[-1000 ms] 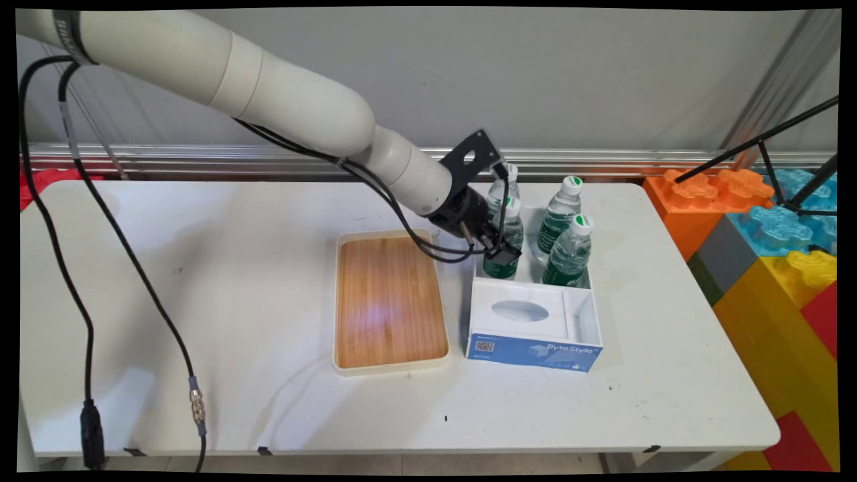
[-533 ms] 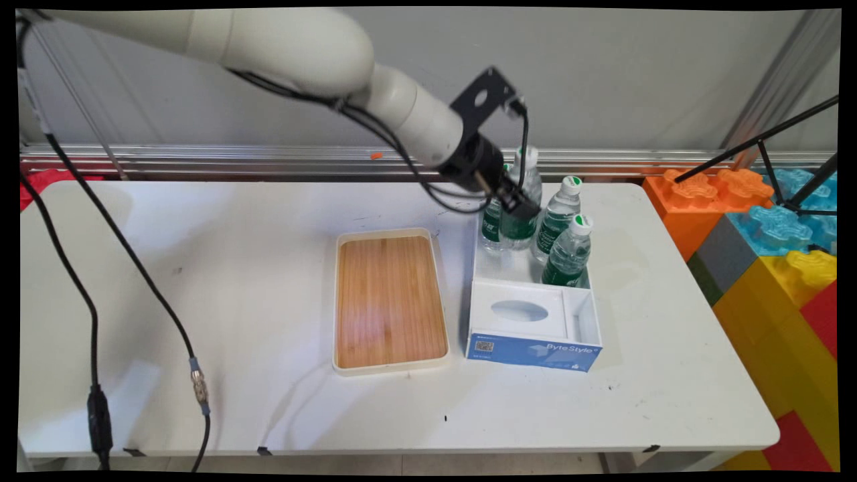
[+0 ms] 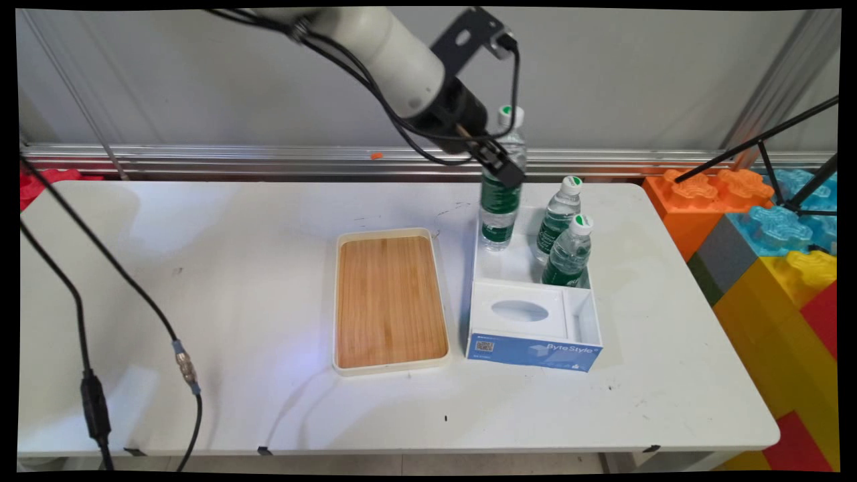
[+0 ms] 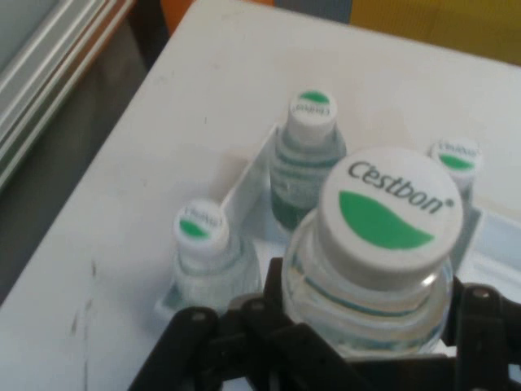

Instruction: Place the picked object on the tray

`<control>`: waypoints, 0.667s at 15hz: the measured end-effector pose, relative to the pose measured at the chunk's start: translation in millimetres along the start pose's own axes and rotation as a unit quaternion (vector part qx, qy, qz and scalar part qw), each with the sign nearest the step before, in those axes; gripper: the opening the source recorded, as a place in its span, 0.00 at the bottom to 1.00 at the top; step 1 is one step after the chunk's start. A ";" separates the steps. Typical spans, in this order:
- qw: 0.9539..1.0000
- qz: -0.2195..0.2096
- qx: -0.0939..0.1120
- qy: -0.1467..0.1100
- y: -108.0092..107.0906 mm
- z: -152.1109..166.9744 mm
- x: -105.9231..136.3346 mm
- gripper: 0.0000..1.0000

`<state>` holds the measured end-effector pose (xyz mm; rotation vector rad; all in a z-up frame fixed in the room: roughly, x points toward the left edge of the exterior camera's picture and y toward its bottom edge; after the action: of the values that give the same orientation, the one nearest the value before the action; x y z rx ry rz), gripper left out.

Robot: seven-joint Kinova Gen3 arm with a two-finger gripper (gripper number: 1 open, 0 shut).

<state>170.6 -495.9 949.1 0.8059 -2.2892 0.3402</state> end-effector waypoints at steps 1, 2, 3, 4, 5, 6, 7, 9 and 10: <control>1.000 -0.001 0.001 -0.007 0.0 -11.7 -1.5 0.00; 1.000 -0.001 0.000 -0.015 0.9 -25.0 -4.8 0.00; 1.000 0.003 -0.002 -0.022 1.7 -37.8 -10.1 0.00; 1.000 0.007 -0.006 -0.028 3.1 -47.7 -15.9 0.00; 0.999 0.011 -0.010 -0.030 4.0 -54.1 -20.6 0.00; 0.999 0.017 -0.016 -0.034 5.7 -62.5 -28.3 0.00; 0.999 0.025 -0.027 -0.037 7.7 -70.4 -38.8 0.00; 0.997 0.038 -0.045 -0.041 9.4 -80.4 -64.2 0.00; 0.997 0.043 -0.049 -0.042 9.5 -82.0 -73.3 0.00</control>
<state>249.3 -419.2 959.8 0.6856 -2.4040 0.2336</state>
